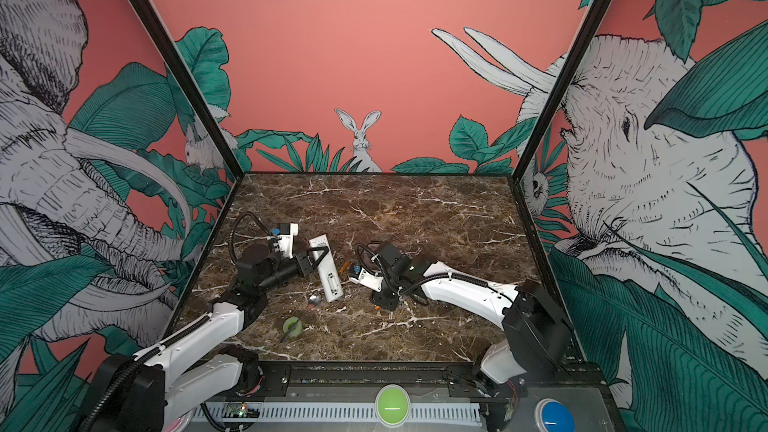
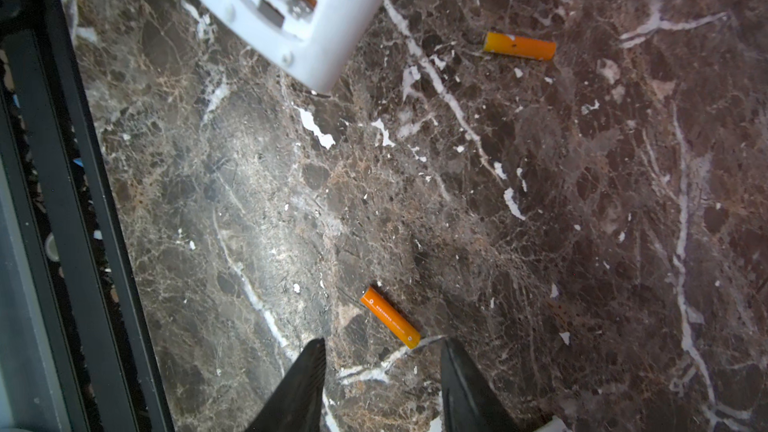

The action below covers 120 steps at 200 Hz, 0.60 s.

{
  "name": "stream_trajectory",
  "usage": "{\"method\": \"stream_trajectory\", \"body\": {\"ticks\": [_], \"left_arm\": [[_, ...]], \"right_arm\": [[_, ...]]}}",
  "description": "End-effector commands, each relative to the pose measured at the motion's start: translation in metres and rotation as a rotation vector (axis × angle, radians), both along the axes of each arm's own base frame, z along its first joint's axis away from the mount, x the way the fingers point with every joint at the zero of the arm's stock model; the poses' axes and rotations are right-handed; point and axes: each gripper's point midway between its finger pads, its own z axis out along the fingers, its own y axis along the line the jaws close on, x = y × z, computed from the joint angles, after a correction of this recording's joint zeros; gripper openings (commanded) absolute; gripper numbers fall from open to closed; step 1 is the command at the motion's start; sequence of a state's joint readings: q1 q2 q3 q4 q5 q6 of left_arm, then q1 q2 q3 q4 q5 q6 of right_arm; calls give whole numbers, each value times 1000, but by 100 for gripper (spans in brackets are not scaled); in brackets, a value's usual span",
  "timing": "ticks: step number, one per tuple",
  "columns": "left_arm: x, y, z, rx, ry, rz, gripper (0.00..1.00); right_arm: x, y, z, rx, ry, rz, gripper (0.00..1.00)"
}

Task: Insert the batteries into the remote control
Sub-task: 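Move the open right gripper over the nearer orange battery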

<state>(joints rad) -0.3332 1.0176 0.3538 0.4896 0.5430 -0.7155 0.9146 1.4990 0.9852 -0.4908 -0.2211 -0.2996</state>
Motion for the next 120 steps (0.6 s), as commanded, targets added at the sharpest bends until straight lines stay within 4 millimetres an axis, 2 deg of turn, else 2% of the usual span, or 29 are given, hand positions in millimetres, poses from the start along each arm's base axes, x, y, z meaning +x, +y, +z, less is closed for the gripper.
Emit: {"method": "stream_trajectory", "body": {"ticks": [1,27,44,56,83,120], "left_arm": [[-4,2,4,-17,-8,-8,0],[-4,4,3,-13,-9,-2,0],[-3,5,1,-7,-8,3,0],[-3,6,0,0,-9,8,0],[-2,9,-1,23,-22,28,0],[-3,15,-2,83,-50,43,0]], "right_arm": [[-6,-1,-7,-48,10,47,44],[7,-2,-8,-53,-14,-67,43],[28,-5,1,-30,-27,-306,43],[36,-6,8,8,4,-455,44],[32,-3,7,82,175,-751,42],[23,-13,6,129,281,-1002,45]]}}
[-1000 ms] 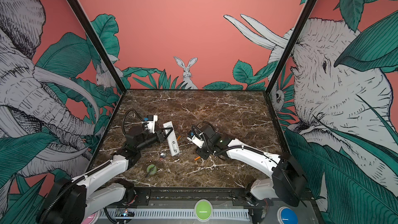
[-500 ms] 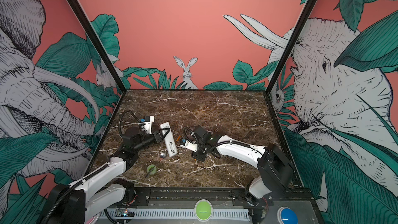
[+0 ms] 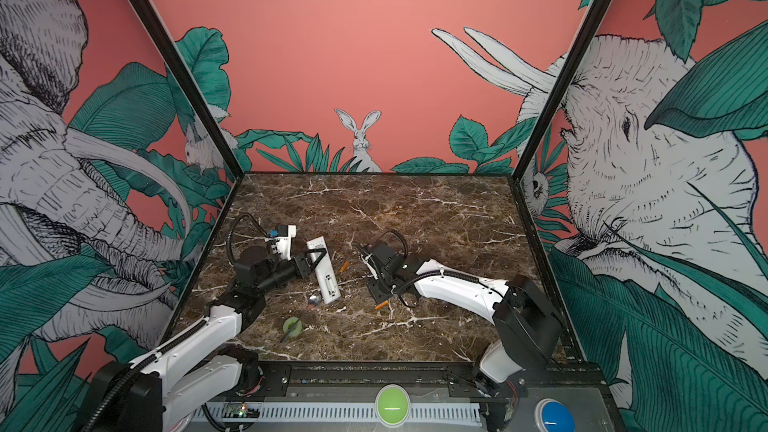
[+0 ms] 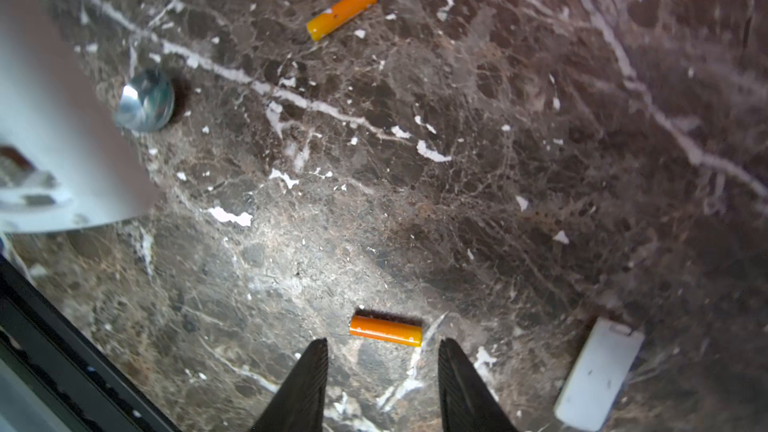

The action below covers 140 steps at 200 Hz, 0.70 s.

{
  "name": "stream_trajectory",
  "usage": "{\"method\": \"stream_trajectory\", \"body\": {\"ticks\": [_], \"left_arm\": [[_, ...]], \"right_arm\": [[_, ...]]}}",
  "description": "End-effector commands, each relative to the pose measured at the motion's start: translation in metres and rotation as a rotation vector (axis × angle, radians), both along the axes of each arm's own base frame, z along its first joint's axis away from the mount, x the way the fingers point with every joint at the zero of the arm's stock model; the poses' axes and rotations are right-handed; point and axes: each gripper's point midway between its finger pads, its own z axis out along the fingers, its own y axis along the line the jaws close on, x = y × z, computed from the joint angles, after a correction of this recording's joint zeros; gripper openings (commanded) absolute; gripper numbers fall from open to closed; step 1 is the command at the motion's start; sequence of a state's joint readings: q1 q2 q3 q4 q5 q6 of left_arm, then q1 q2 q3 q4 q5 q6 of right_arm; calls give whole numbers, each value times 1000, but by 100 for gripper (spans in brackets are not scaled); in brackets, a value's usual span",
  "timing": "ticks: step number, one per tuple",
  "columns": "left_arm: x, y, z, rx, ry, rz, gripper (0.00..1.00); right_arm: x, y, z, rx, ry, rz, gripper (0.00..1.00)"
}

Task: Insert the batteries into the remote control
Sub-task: 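Move the open right gripper over the nearer orange battery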

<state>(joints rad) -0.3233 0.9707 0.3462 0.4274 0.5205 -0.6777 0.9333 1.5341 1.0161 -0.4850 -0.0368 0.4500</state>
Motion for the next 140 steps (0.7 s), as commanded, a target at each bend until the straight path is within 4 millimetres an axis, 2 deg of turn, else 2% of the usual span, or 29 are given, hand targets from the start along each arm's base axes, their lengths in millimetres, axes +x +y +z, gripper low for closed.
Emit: {"method": "stream_trajectory", "body": {"ticks": [1,42,82,135,140], "left_arm": [[-1,8,1,48,-41,20,0],[-3,10,9,75,-91,25,0],[-7,14,17,92,-135,31,0],[-13,14,22,74,-159,20,0],[-14,14,22,73,-160,21,0]], "right_arm": [[-3,-7,9,78,77,-288,45],[-12,-26,7,-1,127,-475,44],[-24,-35,-7,-36,153,-611,43],[-25,-23,-27,-34,200,-647,43],[-26,-22,-37,-55,211,-652,43]]}}
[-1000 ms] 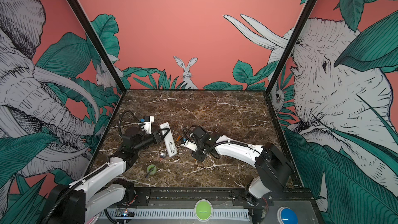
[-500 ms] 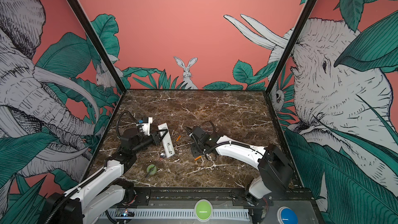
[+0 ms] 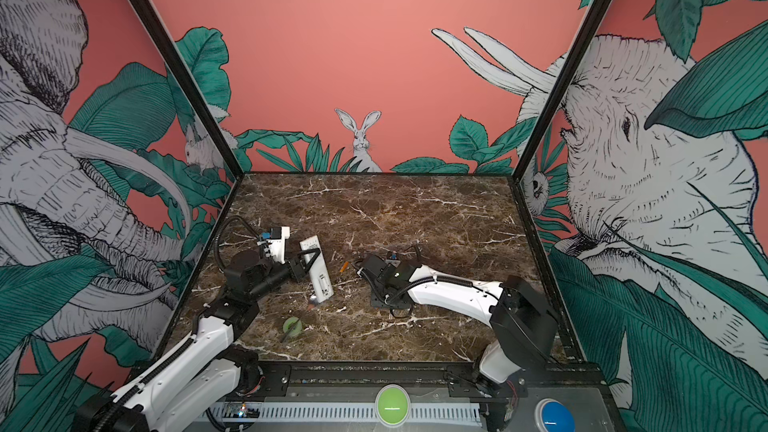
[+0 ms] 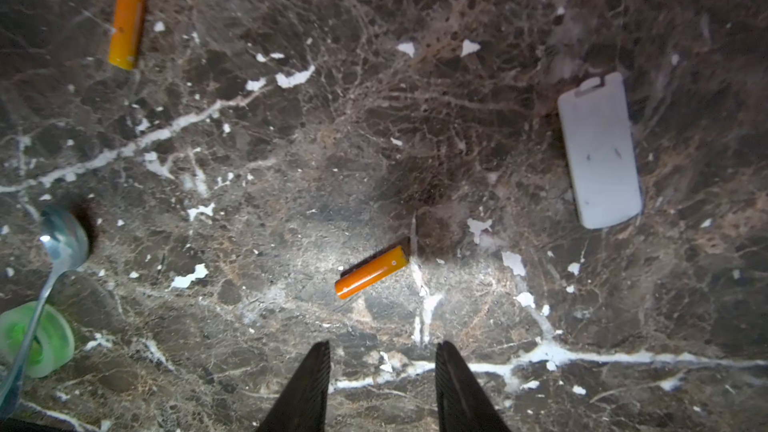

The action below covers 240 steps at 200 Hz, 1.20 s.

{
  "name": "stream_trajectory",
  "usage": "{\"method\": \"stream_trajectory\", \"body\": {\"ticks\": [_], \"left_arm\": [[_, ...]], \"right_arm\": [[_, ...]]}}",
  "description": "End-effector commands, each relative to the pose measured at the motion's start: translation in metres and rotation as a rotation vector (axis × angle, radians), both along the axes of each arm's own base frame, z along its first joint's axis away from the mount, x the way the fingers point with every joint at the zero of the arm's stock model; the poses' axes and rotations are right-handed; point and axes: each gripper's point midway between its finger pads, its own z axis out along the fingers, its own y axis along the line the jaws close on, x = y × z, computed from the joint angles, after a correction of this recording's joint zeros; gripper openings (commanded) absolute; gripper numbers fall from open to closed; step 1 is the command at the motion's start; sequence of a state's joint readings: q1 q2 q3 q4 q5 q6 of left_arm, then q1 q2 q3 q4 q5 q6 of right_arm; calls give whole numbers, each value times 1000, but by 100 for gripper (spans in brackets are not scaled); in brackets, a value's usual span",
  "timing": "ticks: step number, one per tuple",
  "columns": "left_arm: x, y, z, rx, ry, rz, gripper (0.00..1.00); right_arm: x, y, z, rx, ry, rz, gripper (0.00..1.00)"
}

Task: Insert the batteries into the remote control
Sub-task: 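Move the open right gripper over the nearer orange battery, then lower and close the right gripper on the orange battery's end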

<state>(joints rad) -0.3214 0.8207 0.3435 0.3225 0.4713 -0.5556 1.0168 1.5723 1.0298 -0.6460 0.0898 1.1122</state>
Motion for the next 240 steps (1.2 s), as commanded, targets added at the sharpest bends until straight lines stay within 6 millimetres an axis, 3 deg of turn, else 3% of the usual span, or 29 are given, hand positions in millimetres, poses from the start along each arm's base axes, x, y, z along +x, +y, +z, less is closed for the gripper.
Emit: {"method": "stream_trajectory", "body": {"ticks": [1,37,185,240], "left_arm": [[-4,2,3,-5,-28,-2,0],[-8,3,6,-11,-38,-5,0],[-12,3,4,-20,-43,-6,0],[-12,2,4,-19,-47,-4,0]], "right_arm": [[-1,2,-16,-11,29,-75,43],[3,10,-21,30,25,-109,49],[2,19,-46,5,74,-114,49],[-5,6,-58,-71,93,-94,43]]}}
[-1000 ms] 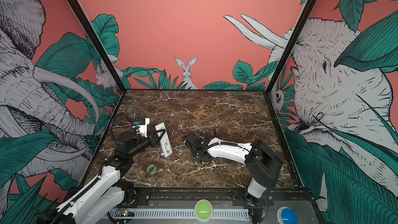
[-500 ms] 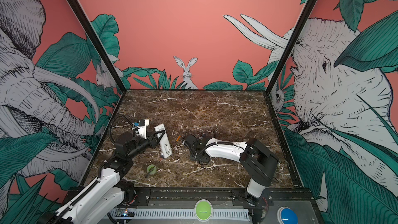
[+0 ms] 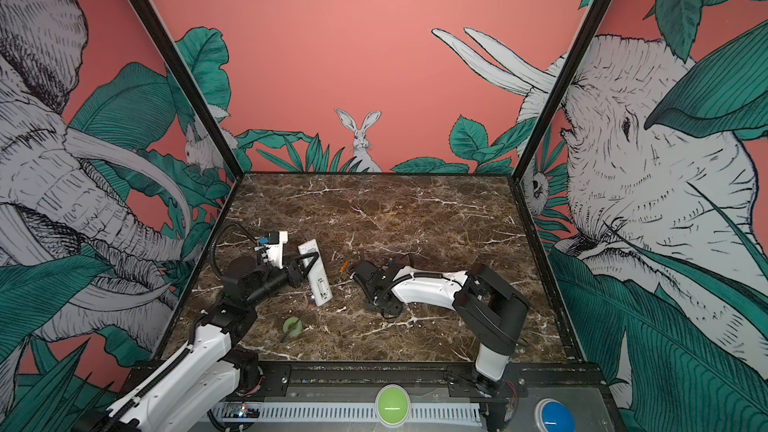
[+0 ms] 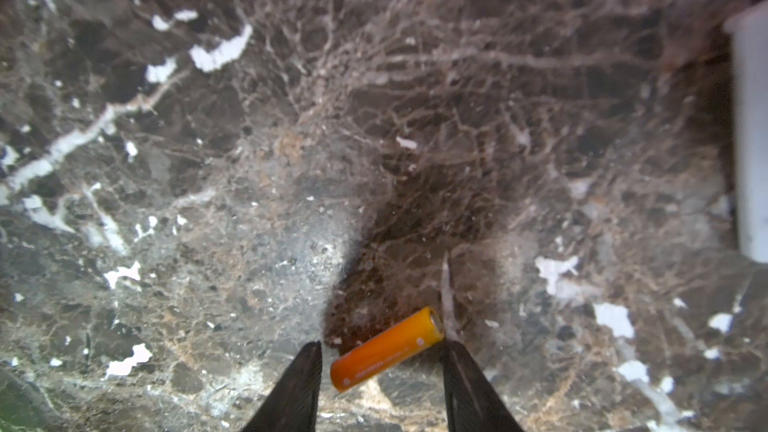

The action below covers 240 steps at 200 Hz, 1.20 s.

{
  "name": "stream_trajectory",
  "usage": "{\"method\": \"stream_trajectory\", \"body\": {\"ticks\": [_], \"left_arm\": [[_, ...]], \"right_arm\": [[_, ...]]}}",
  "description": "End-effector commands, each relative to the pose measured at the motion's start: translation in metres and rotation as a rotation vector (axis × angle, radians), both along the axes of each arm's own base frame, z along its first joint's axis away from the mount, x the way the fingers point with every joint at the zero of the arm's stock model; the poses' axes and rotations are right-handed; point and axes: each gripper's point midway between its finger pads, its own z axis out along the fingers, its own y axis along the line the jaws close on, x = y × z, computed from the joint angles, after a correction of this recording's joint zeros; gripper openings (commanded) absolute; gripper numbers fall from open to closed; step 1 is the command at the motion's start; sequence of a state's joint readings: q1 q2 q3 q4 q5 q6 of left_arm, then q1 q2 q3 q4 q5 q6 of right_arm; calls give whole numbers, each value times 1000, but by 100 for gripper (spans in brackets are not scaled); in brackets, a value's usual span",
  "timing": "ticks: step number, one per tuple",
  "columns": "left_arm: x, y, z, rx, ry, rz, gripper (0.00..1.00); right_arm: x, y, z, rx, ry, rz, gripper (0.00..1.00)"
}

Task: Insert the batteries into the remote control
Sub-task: 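Lower and close the right gripper on the orange battery's end, then lift the orange battery upright with the right gripper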

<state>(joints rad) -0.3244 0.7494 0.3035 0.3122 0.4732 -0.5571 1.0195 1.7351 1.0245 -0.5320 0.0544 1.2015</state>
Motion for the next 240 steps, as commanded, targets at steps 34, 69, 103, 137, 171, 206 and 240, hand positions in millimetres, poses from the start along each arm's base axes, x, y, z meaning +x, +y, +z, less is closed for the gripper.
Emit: {"method": "stream_trajectory", "body": {"ticks": [34,69,103,137,171,206,240], "left_arm": [[-2,-1,5,-11,-27,-1,0],[-2,-1,4,-9,-24,-1,0],[-2,-2,5,-13,-25,-9,0],[-2,-8,6,-29,-15,-42,0],[-1,-16,1,-89,29,-77,0],[-1,-18,-3,-153,77,-82,0],[-4,-15,-6,-161,100,-60,0]], "right_arm": [[-10,-14,-14,-98,33,8,33],[-13,-17,-15,-129,43,50,23],[-15,-30,-8,-203,35,136,12],[-19,-41,1,-261,36,280,5],[-19,-36,12,-314,30,480,0],[-25,-29,10,-297,47,635,0],[-32,-24,-1,-279,78,738,0]]}}
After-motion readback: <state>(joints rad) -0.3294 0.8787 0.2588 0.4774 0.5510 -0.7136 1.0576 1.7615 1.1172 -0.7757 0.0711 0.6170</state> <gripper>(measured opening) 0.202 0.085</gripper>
